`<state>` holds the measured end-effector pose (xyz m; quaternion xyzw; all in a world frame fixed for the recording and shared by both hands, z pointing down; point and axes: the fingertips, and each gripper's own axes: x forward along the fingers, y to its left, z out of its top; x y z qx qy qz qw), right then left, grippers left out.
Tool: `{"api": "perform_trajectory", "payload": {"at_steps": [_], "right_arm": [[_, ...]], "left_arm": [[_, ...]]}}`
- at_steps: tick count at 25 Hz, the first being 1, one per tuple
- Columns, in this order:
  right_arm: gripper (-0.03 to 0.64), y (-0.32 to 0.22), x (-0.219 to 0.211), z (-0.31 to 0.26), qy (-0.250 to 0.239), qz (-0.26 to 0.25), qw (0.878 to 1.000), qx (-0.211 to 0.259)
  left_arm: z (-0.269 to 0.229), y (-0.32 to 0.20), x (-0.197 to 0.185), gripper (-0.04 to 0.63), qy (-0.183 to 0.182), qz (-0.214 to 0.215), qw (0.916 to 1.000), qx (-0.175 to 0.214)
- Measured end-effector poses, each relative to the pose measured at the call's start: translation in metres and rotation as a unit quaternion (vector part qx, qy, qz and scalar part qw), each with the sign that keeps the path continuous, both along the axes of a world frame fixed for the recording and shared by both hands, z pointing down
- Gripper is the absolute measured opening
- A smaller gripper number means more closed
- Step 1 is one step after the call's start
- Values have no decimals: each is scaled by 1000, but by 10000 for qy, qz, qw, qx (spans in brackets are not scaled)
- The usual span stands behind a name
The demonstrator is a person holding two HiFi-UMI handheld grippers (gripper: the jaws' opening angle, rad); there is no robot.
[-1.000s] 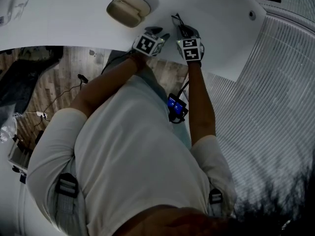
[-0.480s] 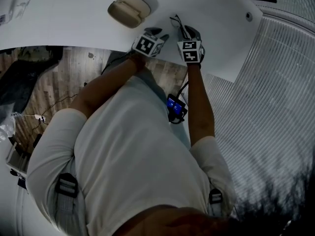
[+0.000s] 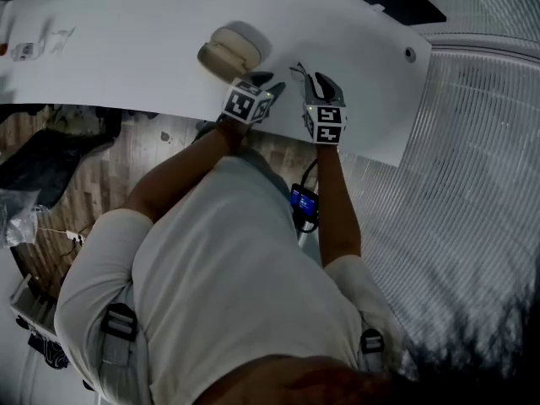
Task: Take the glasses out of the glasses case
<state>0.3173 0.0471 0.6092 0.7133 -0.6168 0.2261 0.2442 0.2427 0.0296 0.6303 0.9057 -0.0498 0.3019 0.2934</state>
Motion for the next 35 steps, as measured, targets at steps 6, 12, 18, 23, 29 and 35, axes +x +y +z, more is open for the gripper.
{"api": "perform_trajectory", "payload": {"at_steps": [6, 12, 18, 23, 29, 35], "right_arm": [[81, -13, -18, -64, -48, 161, 9962, 852], [78, -21, -50, -130, 52, -29, 9895, 1443], [78, -33, -81, -196, -138, -251, 9767, 2126], [58, -37, -108, -246, -344, -446, 9624, 2658], [35, -35, -136, -295, -635, -729, 9448, 3129], [2, -26, -159, -309, -764, -1159, 9357, 3245]], "left_arm": [[-66, -31, -11, 164, 605, -293, 9975, 212], [-138, -35, -25, 156, 1224, -198, 9913, 444], [-206, -37, -46, 131, 2027, -64, 9768, 684], [-245, -43, -68, 101, 2586, -174, 9644, 533], [-297, -46, -95, 19, 3237, -191, 9420, 861], [-335, -44, -105, 3, 3581, -132, 9241, 1329]]}}
